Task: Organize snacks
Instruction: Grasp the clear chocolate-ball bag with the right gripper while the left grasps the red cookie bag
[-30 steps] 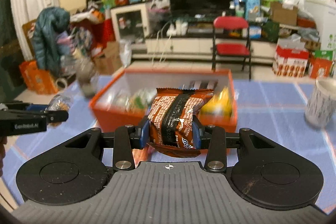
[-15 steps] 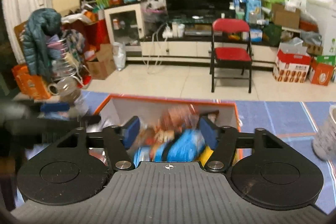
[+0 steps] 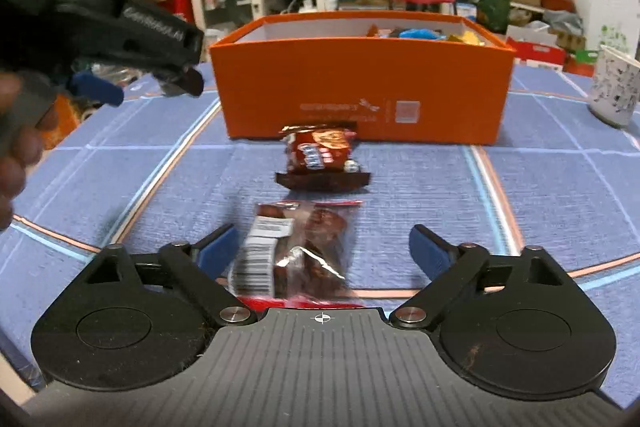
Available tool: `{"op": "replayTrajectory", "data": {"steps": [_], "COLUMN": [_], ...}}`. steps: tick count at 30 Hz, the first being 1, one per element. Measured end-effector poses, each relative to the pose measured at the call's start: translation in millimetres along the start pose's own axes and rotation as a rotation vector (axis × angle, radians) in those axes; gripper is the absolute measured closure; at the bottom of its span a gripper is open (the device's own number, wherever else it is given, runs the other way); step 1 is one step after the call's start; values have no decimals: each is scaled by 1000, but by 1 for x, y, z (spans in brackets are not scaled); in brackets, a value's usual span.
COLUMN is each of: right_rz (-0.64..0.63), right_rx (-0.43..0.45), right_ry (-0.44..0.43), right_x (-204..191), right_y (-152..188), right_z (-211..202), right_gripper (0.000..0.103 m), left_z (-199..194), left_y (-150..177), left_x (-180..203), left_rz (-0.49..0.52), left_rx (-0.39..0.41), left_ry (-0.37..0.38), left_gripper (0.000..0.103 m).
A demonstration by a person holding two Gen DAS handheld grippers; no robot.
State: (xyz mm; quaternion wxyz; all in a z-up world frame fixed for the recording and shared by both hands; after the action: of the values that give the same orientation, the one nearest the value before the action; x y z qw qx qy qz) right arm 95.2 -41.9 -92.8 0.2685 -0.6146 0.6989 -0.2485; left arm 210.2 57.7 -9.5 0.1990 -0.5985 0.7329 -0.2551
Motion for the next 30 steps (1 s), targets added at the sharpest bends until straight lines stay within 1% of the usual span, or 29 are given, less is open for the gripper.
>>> {"op": "replayTrajectory", "data": {"steps": [2, 3, 4, 5, 6, 9, 10, 12, 16, 18, 21, 22, 25, 27, 28, 30], "right_rz": [-13, -25, -30, -23, -23, -39, -36, -43, -23, -14, -17, -8, 36, 56, 62, 76], "right_rx": [-5, -9, -36, -62, -68, -78, -83, -69, -39, -11, 41, 47, 37, 32, 35, 45], "right_ry": [-6, -6, -4, -17, -17, -20, -30, -14, 41, 48, 60, 55, 27, 2, -3, -8], "right_x": [-6, -10, -10, -9, -8, 3, 13, 31, 82, 102, 125, 130, 145, 152, 154, 160], "right_y": [-2, -2, -5, -5, -5, -4, -3, -4, -13, -18, -22, -22, -21, -21, -22, -23], "right_z": [7, 9, 17, 24, 26, 20, 15, 1, -32, -49, -67, -69, -65, -64, -65, -66], "right_gripper": [18, 26, 51, 56, 58, 60, 60, 60, 60, 60, 60, 60, 60, 60, 60, 60], "left_z": [3, 4, 6, 8, 9, 12, 14, 21, 35, 42, 55, 61, 70, 72, 70, 63], "left_y": [4, 4, 4, 4, 4, 3, 3, 3, 8, 11, 10, 9, 3, 0, 0, 1], "left_x": [-4, -5, -4, -3, -1, 9, 13, 25, 58, 72, 91, 97, 105, 109, 112, 113], "left_rz": [-7, -11, -15, -15, -10, 13, 12, 9, -43, -68, -83, -82, -89, -97, -94, -114], "left_rx": [-9, -13, -19, -26, -32, -33, -37, -58, -107, -118, -118, -117, -77, -97, -93, -57], "left_ry": [-14, -13, -9, -5, -4, -8, -10, -8, 7, 2, -24, -40, -55, -45, -38, -37], "left_gripper": [22, 22, 22, 22, 22, 22, 22, 21, 20, 19, 19, 18, 17, 17, 17, 17]}}
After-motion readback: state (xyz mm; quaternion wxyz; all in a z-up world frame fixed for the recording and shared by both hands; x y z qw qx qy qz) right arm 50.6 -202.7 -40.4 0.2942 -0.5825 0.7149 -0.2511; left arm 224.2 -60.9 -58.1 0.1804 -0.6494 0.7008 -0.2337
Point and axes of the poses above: each gripper's, at about its wrist camera, not at the fingertips, and z roughly the way its jaws point, x to its right, y to its underside, the point moved 3 cm from there along z, roughly the way its jaws point, and after that the axes turned 11 degrees about -x, right-handed, at the moved point
